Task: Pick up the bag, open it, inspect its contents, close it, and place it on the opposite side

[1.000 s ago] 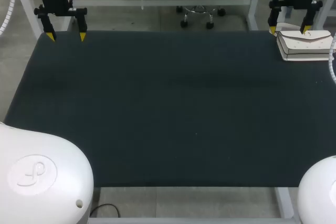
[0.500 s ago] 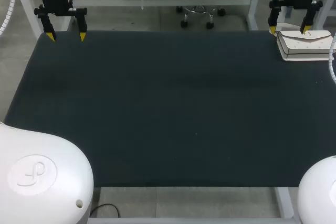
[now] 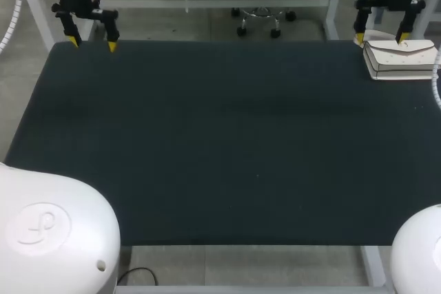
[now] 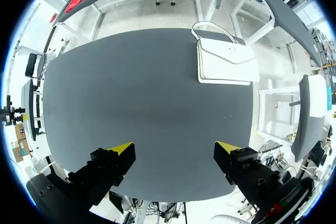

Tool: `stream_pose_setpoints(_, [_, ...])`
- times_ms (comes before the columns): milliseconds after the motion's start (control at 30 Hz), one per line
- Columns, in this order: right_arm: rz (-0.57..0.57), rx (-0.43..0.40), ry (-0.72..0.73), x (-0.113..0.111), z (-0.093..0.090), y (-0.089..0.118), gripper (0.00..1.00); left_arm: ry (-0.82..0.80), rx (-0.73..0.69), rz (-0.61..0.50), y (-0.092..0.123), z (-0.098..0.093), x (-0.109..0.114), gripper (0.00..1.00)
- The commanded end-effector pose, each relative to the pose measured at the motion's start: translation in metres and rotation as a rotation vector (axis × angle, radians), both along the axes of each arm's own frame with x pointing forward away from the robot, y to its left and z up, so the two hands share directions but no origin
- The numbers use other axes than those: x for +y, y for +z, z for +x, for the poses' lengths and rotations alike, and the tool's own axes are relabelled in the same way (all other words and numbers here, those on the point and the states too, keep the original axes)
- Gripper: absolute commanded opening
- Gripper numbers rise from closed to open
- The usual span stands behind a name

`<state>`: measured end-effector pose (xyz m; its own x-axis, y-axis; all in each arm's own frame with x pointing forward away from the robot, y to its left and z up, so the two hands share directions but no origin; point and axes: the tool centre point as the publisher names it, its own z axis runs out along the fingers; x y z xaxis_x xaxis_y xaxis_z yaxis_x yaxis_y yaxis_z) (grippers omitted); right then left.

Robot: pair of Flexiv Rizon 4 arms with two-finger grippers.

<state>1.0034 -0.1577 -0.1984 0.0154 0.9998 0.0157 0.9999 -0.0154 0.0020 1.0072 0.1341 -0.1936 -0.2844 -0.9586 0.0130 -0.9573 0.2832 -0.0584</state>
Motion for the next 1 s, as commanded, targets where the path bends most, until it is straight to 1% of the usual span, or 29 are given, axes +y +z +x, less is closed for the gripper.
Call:
stream_pose_setpoints(33, [0.027,0.006,-0.007,-0.015,0.003,-0.001,1.00,-0.140,-0.042,-0.030,-0.004,-0.008,-0.005,1.00])
stream_pose_setpoints(167, [0.057,0.018,-0.019,-0.030,0.005,-0.005,1.00,-0.313,-0.082,-0.079,-0.006,-0.010,-0.011,1.00])
stream_pose_setpoints(300, [0.088,0.021,-0.030,-0.044,0.007,-0.010,1.00,-0.479,-0.117,-0.102,-0.010,-0.012,-0.020,1.00])
stream_pose_setpoints(367, [0.082,0.023,-0.043,-0.053,0.008,-0.013,1.00,-0.575,-0.156,-0.127,-0.012,-0.013,-0.025,1.00])
stream_pose_setpoints(433, [0.111,0.017,-0.051,-0.062,0.010,-0.014,1.00,-0.694,-0.206,-0.167,-0.013,-0.015,-0.031,1.00])
stream_pose_setpoints(600, [0.143,0.003,-0.074,-0.082,0.015,-0.016,1.00,-0.947,-0.281,-0.210,-0.018,-0.018,-0.047,1.00])
stream_pose_setpoints(833, [0.172,-0.017,-0.076,-0.110,0.024,-0.020,1.00,-1.199,-0.341,-0.258,-0.028,-0.020,-0.067,1.00])
stream_pose_setpoints(1000, [0.172,-0.013,-0.090,-0.126,0.028,-0.026,1.00,-1.348,-0.374,-0.275,-0.036,-0.023,-0.077,1.00])
